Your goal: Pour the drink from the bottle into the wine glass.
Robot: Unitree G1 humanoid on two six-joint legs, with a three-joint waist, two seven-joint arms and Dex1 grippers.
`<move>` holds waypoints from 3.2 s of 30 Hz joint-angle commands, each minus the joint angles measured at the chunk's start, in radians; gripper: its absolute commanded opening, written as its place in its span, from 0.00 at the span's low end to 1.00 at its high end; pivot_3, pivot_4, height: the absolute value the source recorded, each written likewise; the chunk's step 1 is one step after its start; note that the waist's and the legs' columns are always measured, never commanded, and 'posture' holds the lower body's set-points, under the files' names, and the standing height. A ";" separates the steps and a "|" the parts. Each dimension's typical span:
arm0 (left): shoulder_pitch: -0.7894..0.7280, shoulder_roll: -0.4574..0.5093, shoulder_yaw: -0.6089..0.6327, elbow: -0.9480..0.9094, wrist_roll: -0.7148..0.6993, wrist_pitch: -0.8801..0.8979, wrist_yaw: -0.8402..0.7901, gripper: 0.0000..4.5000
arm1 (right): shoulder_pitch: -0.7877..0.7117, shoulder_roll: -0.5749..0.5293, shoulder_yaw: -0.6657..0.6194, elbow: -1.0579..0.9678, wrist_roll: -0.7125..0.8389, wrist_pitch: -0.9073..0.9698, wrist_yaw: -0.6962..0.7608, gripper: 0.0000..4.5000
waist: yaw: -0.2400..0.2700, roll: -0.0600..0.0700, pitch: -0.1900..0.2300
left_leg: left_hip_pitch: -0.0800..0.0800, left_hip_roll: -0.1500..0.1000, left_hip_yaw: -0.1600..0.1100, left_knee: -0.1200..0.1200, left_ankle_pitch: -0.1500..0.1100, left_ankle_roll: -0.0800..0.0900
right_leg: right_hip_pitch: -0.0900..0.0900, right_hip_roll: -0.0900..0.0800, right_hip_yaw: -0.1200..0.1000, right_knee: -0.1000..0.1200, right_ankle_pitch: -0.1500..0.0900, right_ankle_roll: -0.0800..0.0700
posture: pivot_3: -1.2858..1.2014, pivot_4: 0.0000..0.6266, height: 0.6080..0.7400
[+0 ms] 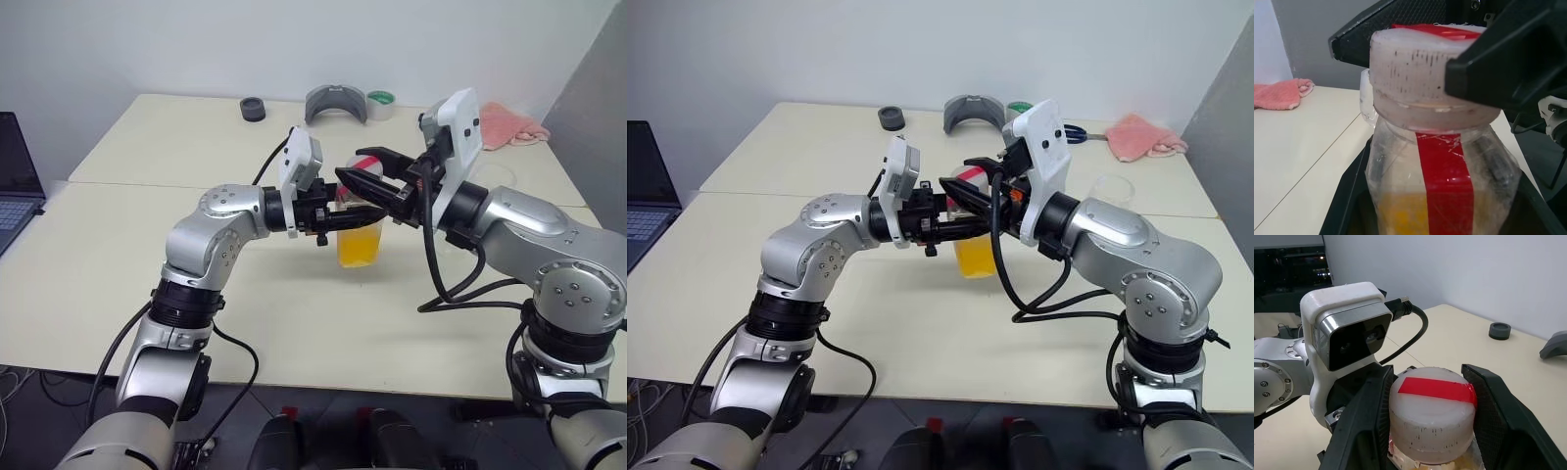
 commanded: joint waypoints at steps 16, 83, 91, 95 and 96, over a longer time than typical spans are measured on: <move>0.062 0.041 0.042 -0.227 -0.099 0.105 0.017 0.41 | -0.093 -0.132 0.099 0.227 -0.064 -0.288 0.562 0.42 | -0.003 0.000 0.000 | 0.000 0.000 0.000 0.000 0.000 0.000 | 0.000 0.000 0.000 -0.001 0.000 0.000 | 0.52 0.24 1.00; 0.016 0.019 0.028 -0.092 -0.046 0.023 -0.009 0.41 | -0.027 -0.099 -0.013 -0.003 -0.114 -0.093 0.149 0.99 | 0.000 0.001 0.001 | 0.000 0.000 -0.001 0.000 0.000 0.000 | 0.000 0.000 -0.001 0.000 0.000 0.000 | 0.52 0.24 1.00; 0.015 0.020 0.028 -0.090 -0.048 0.022 -0.008 0.41 | -0.017 -0.119 -0.022 -0.010 -0.099 -0.090 0.151 0.99 | 0.000 0.001 0.001 | 0.000 0.000 -0.001 0.000 0.000 0.000 | 0.000 0.000 -0.001 0.000 0.000 0.000 | 0.52 0.24 1.00; 0.013 0.019 0.027 -0.087 -0.046 0.019 -0.009 0.41 | 0.005 -0.137 -0.029 -0.015 -0.096 -0.094 0.159 0.99 | 0.001 0.001 0.001 | 0.000 0.000 -0.001 0.000 0.000 0.000 | 0.000 0.000 -0.001 0.000 0.000 0.000 | 0.52 0.24 1.00; 0.013 0.019 0.027 -0.086 -0.045 0.018 -0.009 0.41 | 0.006 -0.142 -0.032 -0.015 -0.094 -0.093 0.159 0.99 | 0.001 0.001 0.001 | 0.000 0.000 -0.001 0.000 0.000 0.000 | 0.000 0.000 -0.001 0.000 0.000 0.000 | 0.52 0.24 1.00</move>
